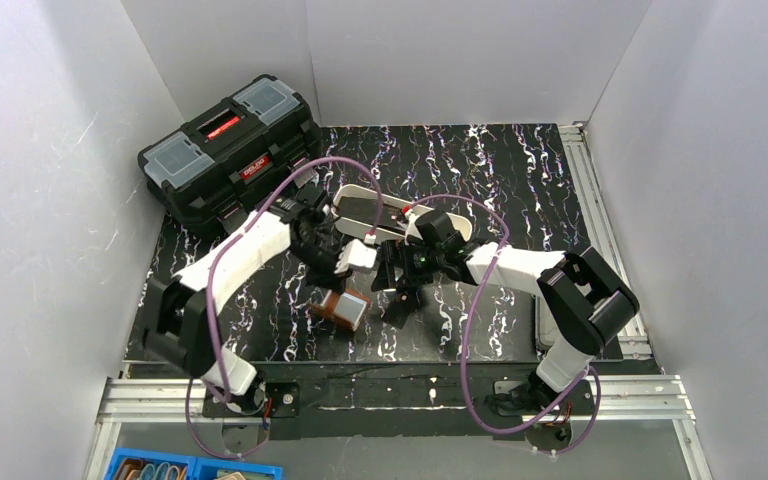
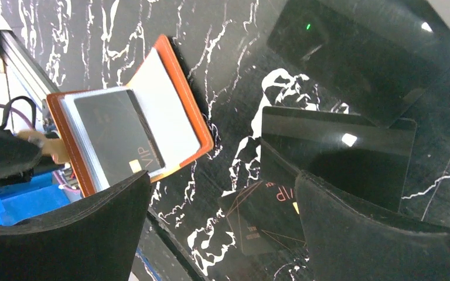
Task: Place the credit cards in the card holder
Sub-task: Close the card holder at the center of the board.
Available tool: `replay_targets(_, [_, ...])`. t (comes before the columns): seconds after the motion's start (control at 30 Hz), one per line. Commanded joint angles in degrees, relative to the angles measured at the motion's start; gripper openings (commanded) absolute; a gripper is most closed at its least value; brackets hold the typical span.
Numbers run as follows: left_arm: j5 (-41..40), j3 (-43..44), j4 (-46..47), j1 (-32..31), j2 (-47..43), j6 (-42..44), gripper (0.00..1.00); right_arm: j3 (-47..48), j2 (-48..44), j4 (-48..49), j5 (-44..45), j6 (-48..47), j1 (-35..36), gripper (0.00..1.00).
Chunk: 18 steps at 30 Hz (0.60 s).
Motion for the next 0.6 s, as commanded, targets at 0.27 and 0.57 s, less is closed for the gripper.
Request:
replay_targets(0.27, [-1.03, 5.35, 17.46, -0.25, 19.94, -6.52, 0.00, -7.09, -7.12, 4.24, -0.41, 0.23, 0.13, 0.98])
replay_targets(0.57, [-9.88, 9.03, 23.86, 0.05, 24.09, -16.19, 0.87, -5.47, -9.72, 3.60, 0.60, -3.95, 2.06, 0.98])
